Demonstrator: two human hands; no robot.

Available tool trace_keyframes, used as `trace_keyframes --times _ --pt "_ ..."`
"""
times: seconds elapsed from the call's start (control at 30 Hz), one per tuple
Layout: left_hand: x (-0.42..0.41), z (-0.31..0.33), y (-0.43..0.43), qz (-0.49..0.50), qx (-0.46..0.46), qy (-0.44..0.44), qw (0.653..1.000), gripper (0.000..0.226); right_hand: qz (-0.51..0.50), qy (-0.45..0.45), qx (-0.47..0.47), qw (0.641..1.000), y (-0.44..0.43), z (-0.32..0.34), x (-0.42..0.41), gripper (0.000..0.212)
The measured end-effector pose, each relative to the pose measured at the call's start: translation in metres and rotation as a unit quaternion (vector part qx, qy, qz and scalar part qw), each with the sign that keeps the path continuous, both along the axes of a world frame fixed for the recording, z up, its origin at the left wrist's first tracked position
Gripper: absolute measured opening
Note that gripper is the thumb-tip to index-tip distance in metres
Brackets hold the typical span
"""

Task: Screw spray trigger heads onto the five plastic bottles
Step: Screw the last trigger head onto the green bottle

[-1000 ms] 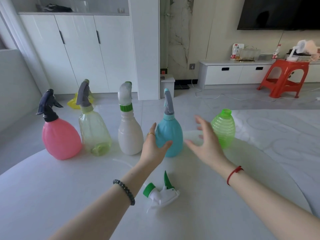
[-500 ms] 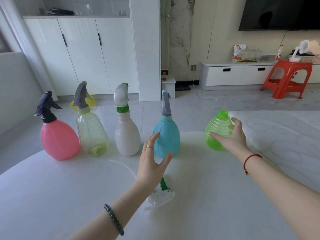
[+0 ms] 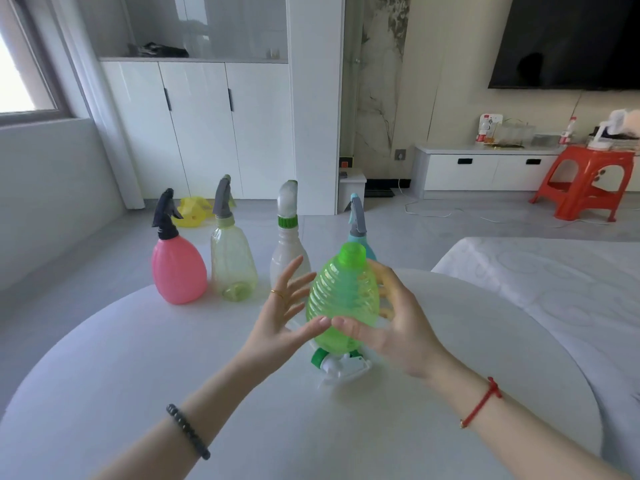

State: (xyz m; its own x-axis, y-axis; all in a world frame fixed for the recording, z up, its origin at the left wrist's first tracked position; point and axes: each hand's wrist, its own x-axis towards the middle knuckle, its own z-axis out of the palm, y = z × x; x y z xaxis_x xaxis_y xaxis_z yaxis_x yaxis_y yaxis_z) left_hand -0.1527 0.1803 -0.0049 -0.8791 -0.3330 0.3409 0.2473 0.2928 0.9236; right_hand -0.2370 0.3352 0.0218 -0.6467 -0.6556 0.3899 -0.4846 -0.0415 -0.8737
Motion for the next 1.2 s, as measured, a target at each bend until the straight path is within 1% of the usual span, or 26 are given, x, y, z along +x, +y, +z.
trace_keyframes --times 0.1,0.17,0.23,0.3,0.33,0.37,0.4,0.43,0.47,0.5,0.53,0.63,0.7,0.73,0.77,0.8,0.87,0.9,0.93,1.0,1.07,1.2 --pt "0.027 0.002 -0.012 -0.023 -0.01 -0.022 0.999 0.101 0.031 -0.015 0.028 0.999 -0.012 0.005 0.021 0.069" --pt "0.041 0.001 -0.015 -0.031 -0.018 -0.037 0.999 0.099 0.063 -0.021 0.061 0.996 -0.021 0.006 0.032 0.072" --pt "0.054 -0.001 -0.018 -0.021 -0.009 -0.047 0.999 0.094 0.102 -0.035 0.09 0.99 -0.029 0.006 0.04 0.069" --pt "0.064 -0.005 -0.021 0.006 0.008 -0.051 0.999 0.093 0.094 -0.028 0.106 0.99 -0.035 0.002 0.039 0.061" --pt "0.069 -0.009 -0.024 0.023 0.023 -0.051 0.998 0.093 0.06 -0.007 0.138 0.989 -0.036 -0.004 0.035 0.056" --pt "0.074 -0.013 -0.026 0.038 0.04 -0.051 0.997 0.094 0.024 0.03 0.205 0.978 -0.035 -0.012 0.029 0.052" --pt "0.079 -0.018 -0.027 0.05 0.053 -0.052 0.996 0.095 0.001 0.077 0.299 0.951 -0.032 -0.022 0.026 0.054" --pt "0.083 -0.024 -0.029 0.059 0.06 -0.057 0.995 0.095 -0.007 0.123 0.389 0.913 -0.027 -0.032 0.023 0.059" --pt "0.087 -0.03 -0.029 0.066 0.06 -0.063 0.994 0.094 -0.004 0.155 0.453 0.878 -0.022 -0.042 0.022 0.064" --pt "0.091 -0.036 -0.03 0.073 0.059 -0.069 0.993 0.093 0.001 0.175 0.485 0.857 -0.018 -0.049 0.023 0.065" --pt "0.093 -0.042 -0.029 0.081 0.058 -0.075 0.992 0.093 0.0 0.187 0.491 0.851 -0.014 -0.055 0.024 0.064" --pt "0.095 -0.056 -0.028 0.097 0.06 -0.084 0.99 0.09 -0.022 0.244 0.47 0.848 -0.008 -0.056 0.026 0.055" --pt "0.094 -0.062 -0.026 0.1 0.06 -0.081 0.99 0.086 -0.005 0.28 0.465 0.84 -0.004 -0.051 0.027 0.053" --pt "0.094 -0.064 -0.025 0.103 0.059 -0.079 0.99 0.086 0.009 0.292 0.45 0.844 -0.002 -0.047 0.028 0.052" --pt "0.093 -0.066 -0.025 0.106 0.058 -0.078 0.99 0.086 0.02 0.29 0.414 0.862 0.0 -0.041 0.029 0.049" --pt "0.093 -0.066 -0.024 0.108 0.058 -0.077 0.989 0.087 0.025 0.273 0.358 0.893 0.002 -0.032 0.03 0.045" --pt "0.091 -0.067 -0.023 0.107 0.064 -0.074 0.989 0.087 0.011 0.199 0.239 0.95 0.005 -0.004 0.033 0.035" --pt "0.091 -0.067 -0.023 0.106 0.067 -0.074 0.989 0.087 -0.004 0.166 0.187 0.968 0.005 0.013 0.034 0.03" --pt "0.091 -0.066 -0.022 0.104 0.069 -0.073 0.989 0.086 -0.021 0.145 0.145 0.978 0.006 0.032 0.035 0.025" --pt "0.09 -0.067 -0.023 0.101 0.07 -0.072 0.99 0.087 -0.037 0.127 0.091 0.987 0.006 0.07 0.038 0.016" --pt "0.09 -0.068 -0.023 0.102 0.072 -0.07 0.99 0.087 -0.016 0.142 0.084 0.986 0.005 0.106 0.044 0.017" --pt "0.09 -0.067 -0.02 0.107 0.064 -0.067 0.99 0.083 0.01 0.207 0.154 0.966 0.001 0.146 0.055 0.037"
